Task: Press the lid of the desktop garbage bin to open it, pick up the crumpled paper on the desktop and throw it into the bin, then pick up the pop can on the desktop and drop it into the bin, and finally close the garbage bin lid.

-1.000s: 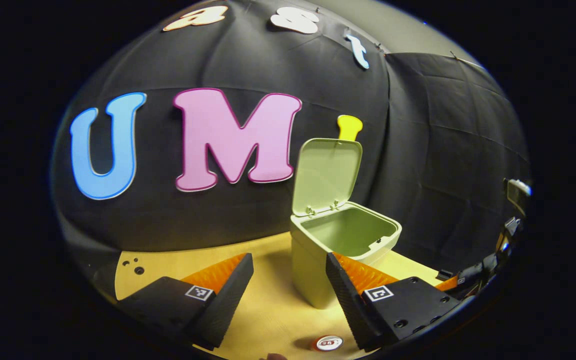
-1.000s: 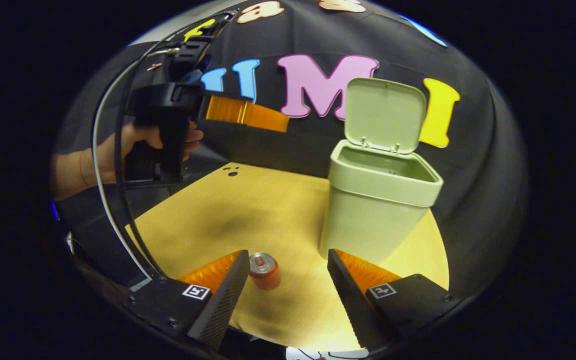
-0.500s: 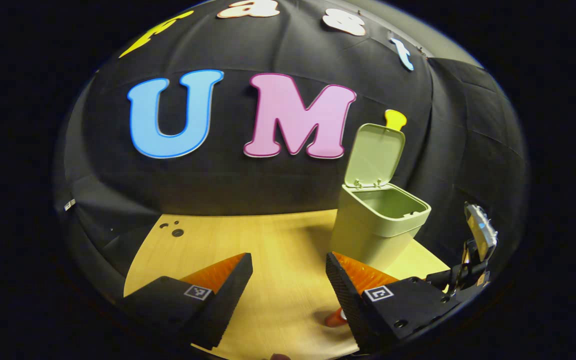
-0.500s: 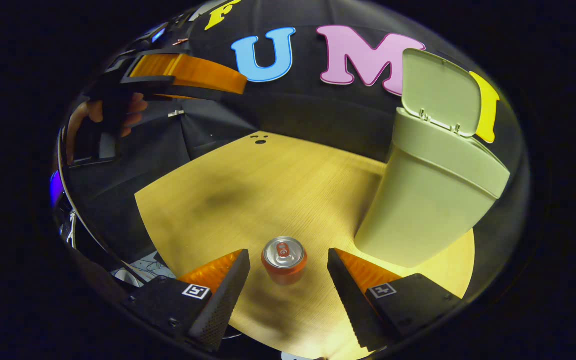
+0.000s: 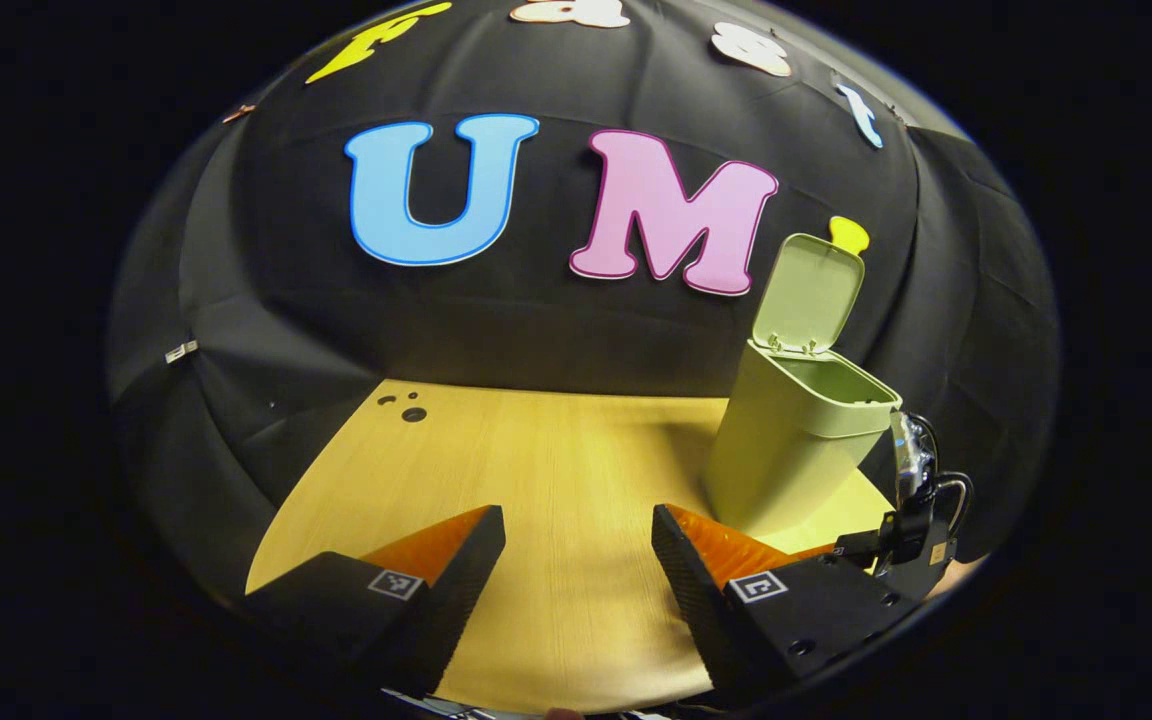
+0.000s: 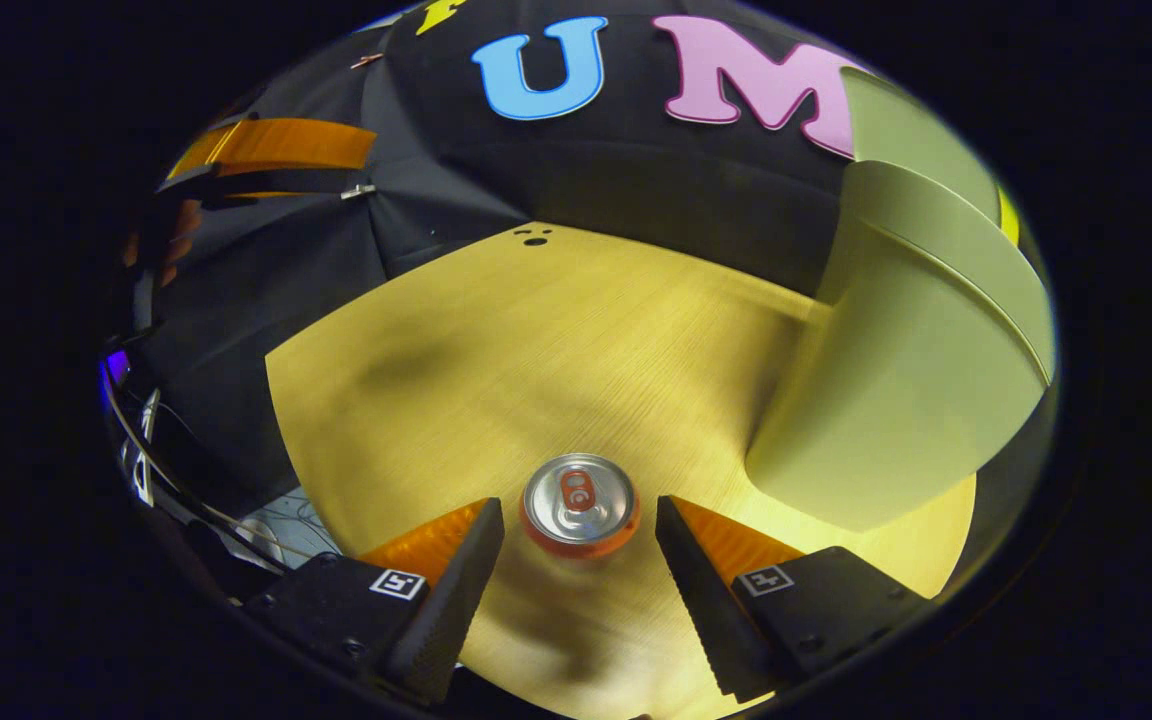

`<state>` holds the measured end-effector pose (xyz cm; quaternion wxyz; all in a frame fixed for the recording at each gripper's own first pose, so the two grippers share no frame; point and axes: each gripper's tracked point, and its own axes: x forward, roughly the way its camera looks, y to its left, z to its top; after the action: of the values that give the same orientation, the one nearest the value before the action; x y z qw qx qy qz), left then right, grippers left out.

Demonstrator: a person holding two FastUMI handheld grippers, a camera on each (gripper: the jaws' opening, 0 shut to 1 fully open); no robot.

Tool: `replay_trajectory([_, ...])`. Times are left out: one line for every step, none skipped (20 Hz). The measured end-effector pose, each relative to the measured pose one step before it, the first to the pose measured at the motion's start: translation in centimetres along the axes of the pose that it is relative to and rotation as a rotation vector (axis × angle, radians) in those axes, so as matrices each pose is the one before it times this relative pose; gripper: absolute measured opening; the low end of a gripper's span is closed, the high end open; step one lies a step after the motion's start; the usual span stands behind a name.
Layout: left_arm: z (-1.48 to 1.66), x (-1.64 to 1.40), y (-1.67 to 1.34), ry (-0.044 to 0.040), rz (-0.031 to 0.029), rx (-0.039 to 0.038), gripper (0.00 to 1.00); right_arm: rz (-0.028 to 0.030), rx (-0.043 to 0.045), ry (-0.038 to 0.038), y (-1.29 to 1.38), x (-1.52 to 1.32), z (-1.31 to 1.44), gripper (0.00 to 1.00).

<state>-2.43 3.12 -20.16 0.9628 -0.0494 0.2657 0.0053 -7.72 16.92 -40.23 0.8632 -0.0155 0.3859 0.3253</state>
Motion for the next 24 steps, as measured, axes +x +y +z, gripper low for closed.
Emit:
replay_trajectory([-0.182,-0.115,0.013,0.00245,-0.0026,-0.00482,0.95,-0.00154,-0.01309,0.00744,-0.021,0.365,-0.186,0.97])
replay_trajectory([-0.182,-0.081,-0.063,0.00414,-0.00323,-0.00068,0.95,-0.00524,-0.0133,0.00412,-0.143,0.389,-0.105,0.97])
replay_trajectory([-0.163,-0.152,0.12,0.00471,0.00466,0.00512,0.95,-0.00503,-0.0107,0.00519,-0.076,0.347,-0.089,0.98])
replay_trajectory([-0.148,-0.064,0.248,-0.00021,0.0036,0.00649,0.95,-0.00506,-0.00248,0.00505,-0.062,0.304,-0.057,0.99])
replay_trajectory([-0.085,-0.028,0.064,0.00204,0.00254,0.00312,0.95,-0.00282,0.00261,0.00628,-0.119,0.233,-0.124,0.99])
replay_trajectory([-0.197,0.069,-0.023,0.00294,-0.00134,-0.00184,0.95,-0.00018,0.00643,0.00445,-0.19,0.267,-0.146,0.99])
replay_trajectory([-0.125,0.089,-0.019,0.00615,-0.00295,-0.00569,0.95,-0.00124,0.00773,0.00484,0.083,0.023,-0.105,0.99])
replay_trajectory([-0.312,0.107,0.115,0.00719,-0.00078,-0.00672,0.95,0.00191,0.00586,0.00351,0.052,0.088,-0.003,0.99])
replay_trajectory([-0.317,0.125,0.094,0.00759,0.00008,-0.00748,0.95,-0.00597,0.00556,0.01205,-0.195,0.253,-0.194,0.98])
replay_trajectory([-0.142,0.131,0.088,0.00519,0.0006,-0.0047,0.95,0.00209,0.01251,0.00394,0.016,-0.087,0.195,0.89])
replay_trajectory([-0.127,0.11,0.075,0.00475,0.00113,-0.00175,0.95,0.00187,0.00904,-0.00066,0.139,0.465,-0.02,0.84])
replay_trajectory([-0.172,0.135,0.138,0.00468,0.00126,0.00132,0.95,-0.00148,0.00556,-0.00154,0.005,-0.231,-0.171,0.83])
replay_trajectory([0.007,0.118,0.141,0.00216,0.00131,0.00189,0.95,0.00038,0.00442,-0.00273,0.072,-0.261,0.251,0.83])
replay_trajectory([-0.12,0.069,0.058,0.00314,0.00015,0.00053,0.95,-0.0026,0.00236,-0.00583,-0.065,-0.127,0.279,0.83])
replay_trajectory([0.036,0.084,-0.077,0.00206,-0.00221,-0.00125,0.95,-0.00006,0.0016,-0.01031,-0.155,-0.358,0.327,0.83])
replay_trajectory([-0.037,0.156,-0.055,0.00173,-0.00245,-0.00115,0.95,-0.00012,0.00175,-0.01472,-0.084,-0.589,0.684,0.84])
replay_trajectory([0.078,0.09,-0.112,-0.00037,-0.00671,-0.00038,0.95,0.00093,0.00172,-0.01477,-0.061,-0.856,0.736,0.83])
replay_trajectory([-0.041,0.093,-0.221,-0.00248,-0.01097,0.00079,0.95,-0.00573,0.00002,-0.01579,-0.118,-0.711,0.742,0.83])
replay_trajectory([0.034,0.13,-0.295,-0.0009,-0.01192,0.00278,0.95,-0.00634,0.00061,-0.01547,-0.364,-0.771,0.882,0.83])
replay_trajectory([-0.212,0.166,-0.131,0.00429,-0.00438,0.00727,0.95,-0.0021,0.00534,-0.01786,-0.263,-0.797,0.942,0.84])
replay_trajectory([-0.157,0.136,-0.11,0.00363,-0.00496,0.00734,0.95,0.00374,0.0092,-0.02237,-0.163,-0.839,1.215,0.83])
replay_trajectory([-0.1,0.17,-0.231,0.00435,-0.00595,0.00617,0.95,0.00251,0.01237,-0.01534,-0.163,-1.046,1.145,0.83])
replay_trajectory([-0.139,0.147,-0.144,0.00432,-0.00485,0.00465,0.95,0.0067,0.01394,-0.01126,0.029,-0.778,1.171,0.83])
replay_trajectory([-0.172,0.162,-0.246,0.00595,-0.00542,0.00249,0.95,0.00307,0.01034,-0.01612,-0.037,-0.928,1.265,0.83])
